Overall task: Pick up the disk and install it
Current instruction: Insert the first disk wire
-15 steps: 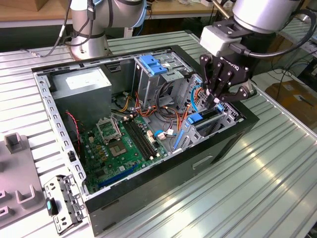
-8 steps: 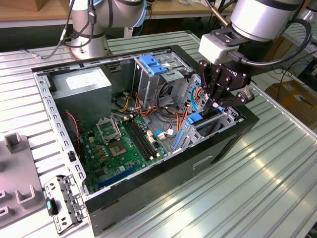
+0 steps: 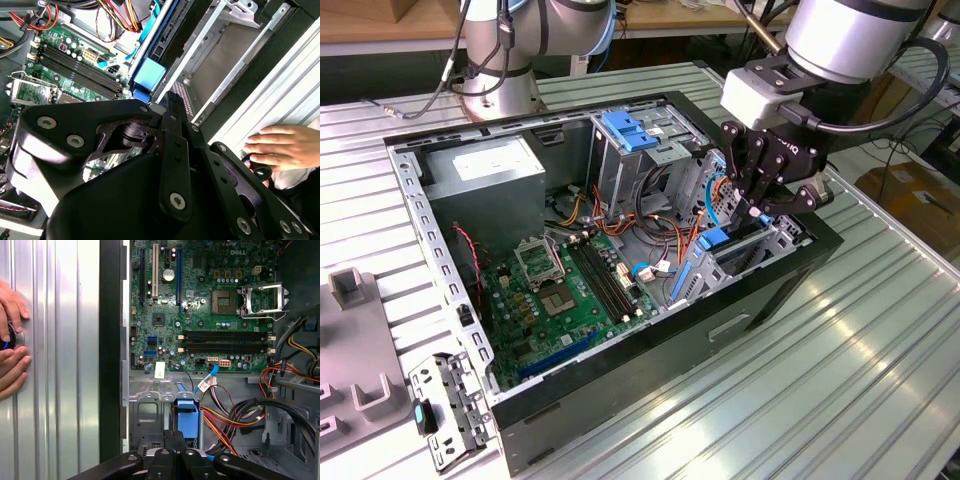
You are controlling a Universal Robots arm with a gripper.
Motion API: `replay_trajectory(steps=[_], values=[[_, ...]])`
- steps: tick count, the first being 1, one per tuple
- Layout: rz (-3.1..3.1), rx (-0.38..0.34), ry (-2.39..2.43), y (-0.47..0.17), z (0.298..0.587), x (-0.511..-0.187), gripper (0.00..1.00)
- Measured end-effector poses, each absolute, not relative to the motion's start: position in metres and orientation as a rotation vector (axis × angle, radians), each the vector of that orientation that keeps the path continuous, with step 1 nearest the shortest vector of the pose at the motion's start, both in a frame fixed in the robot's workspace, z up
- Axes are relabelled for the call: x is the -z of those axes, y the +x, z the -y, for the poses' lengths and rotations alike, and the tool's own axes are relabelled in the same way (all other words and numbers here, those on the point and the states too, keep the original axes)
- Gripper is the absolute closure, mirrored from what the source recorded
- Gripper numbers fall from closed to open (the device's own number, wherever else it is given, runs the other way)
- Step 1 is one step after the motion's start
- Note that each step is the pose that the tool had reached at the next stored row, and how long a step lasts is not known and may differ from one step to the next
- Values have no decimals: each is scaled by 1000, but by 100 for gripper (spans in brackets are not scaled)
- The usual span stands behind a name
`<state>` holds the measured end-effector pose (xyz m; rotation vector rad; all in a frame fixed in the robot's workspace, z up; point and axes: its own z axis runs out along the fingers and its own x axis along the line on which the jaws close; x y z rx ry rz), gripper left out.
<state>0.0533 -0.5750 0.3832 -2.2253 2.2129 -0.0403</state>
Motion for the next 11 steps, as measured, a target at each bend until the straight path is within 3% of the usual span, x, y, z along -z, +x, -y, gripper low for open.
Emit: replay_trajectory(steps=[11], values=[[-2213, 39, -2226, 96, 575, -383, 89]])
